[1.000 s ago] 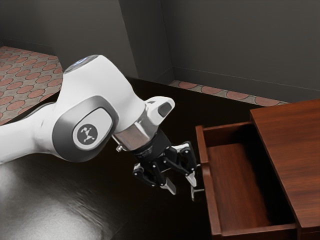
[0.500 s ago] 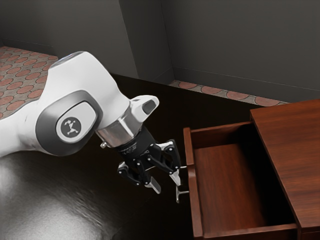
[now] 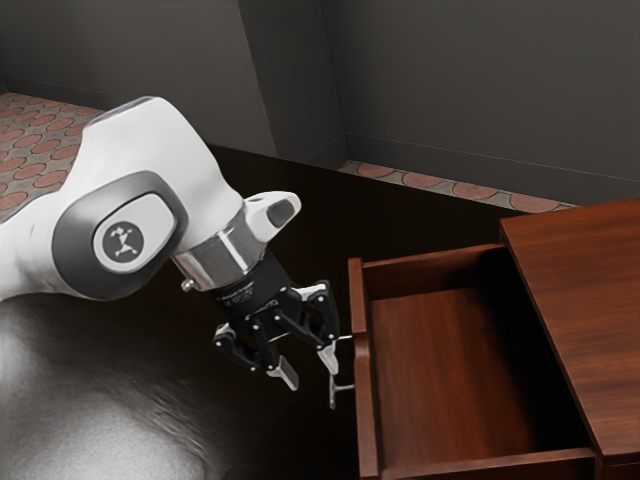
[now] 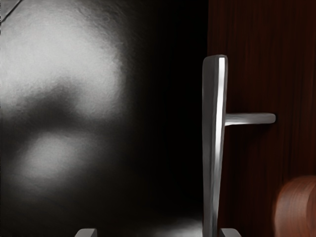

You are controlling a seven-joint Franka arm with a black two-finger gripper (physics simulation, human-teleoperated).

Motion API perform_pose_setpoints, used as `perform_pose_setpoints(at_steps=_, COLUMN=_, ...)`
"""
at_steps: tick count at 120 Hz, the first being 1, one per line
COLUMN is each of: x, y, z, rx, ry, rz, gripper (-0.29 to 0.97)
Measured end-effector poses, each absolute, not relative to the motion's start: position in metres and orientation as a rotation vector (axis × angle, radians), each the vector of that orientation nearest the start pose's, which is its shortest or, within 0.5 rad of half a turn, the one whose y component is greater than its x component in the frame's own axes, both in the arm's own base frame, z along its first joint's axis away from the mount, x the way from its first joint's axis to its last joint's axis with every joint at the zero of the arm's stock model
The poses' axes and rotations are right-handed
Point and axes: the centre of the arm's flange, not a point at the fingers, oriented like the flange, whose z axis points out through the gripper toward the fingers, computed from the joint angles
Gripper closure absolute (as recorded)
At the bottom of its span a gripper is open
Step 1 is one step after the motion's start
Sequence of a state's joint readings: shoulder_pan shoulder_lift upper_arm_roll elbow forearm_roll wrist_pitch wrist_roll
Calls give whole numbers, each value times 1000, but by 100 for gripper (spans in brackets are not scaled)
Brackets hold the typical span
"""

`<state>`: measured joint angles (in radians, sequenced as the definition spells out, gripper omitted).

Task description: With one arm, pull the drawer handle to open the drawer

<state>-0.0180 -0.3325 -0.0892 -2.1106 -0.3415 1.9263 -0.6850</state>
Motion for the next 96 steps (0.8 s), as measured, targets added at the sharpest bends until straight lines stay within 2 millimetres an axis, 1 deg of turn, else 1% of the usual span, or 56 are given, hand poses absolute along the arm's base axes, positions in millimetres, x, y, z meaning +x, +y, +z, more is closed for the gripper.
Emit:
perform_pose_setpoints(at_steps=6, x=466, y=-76, z=571, rx=-3271, ry=-1149, rz=-43, gripper=40)
perform_pose_setpoints(at_steps=23, x=466, y=-76, z=573, rx=-3263, ry=-1141, rz=-53, gripper=31)
perform_pose_setpoints(at_steps=38, x=466, y=-75, z=576, rx=-3262, ry=-1139, rz=-64, gripper=27)
perform_pose_setpoints(at_steps=46, x=463, y=-75, z=582, rx=-3266, ry=-1139, rz=-87, gripper=25)
perform_pose_setpoints(at_steps=52, x=459, y=-67, z=590, rx=-3264, ry=-1153, rz=-115, gripper=24)
perform_pose_setpoints(at_steps=54, x=458, y=-62, z=595, rx=-3262, ry=-1163, rz=-130, gripper=23)
perform_pose_setpoints(at_steps=60, x=459, y=-34, z=625, rx=-3255, ry=-1219, rz=-181, gripper=18)
perform_pose_setpoints(at_steps=68, x=460, y=-5, z=675, rx=-3224, ry=-1227, rz=-283, gripper=14)
perform_pose_setpoints(at_steps=73, x=472, y=16, z=707, rx=-3214, ry=-1212, rz=-346, gripper=12)
perform_pose_setpoints(at_steps=77, x=483, y=35, z=724, rx=-3194, ry=-1200, rz=-378, gripper=11)
perform_pose_setpoints(at_steps=81, x=493, y=53, z=737, rx=-3174, ry=-1178, rz=-408, gripper=9)
perform_pose_setpoints(at_steps=85, x=497, y=62, z=746, rx=-3163, ry=-1139, rz=-424, gripper=8)
perform_pose_setpoints(at_steps=90, x=499, y=67, z=750, rx=-3160, ry=-1076, rz=-422, gripper=7)
perform_pose_setpoints(at_steps=96, x=501, y=66, z=750, rx=-3164, ry=-997, rz=-399, gripper=6)
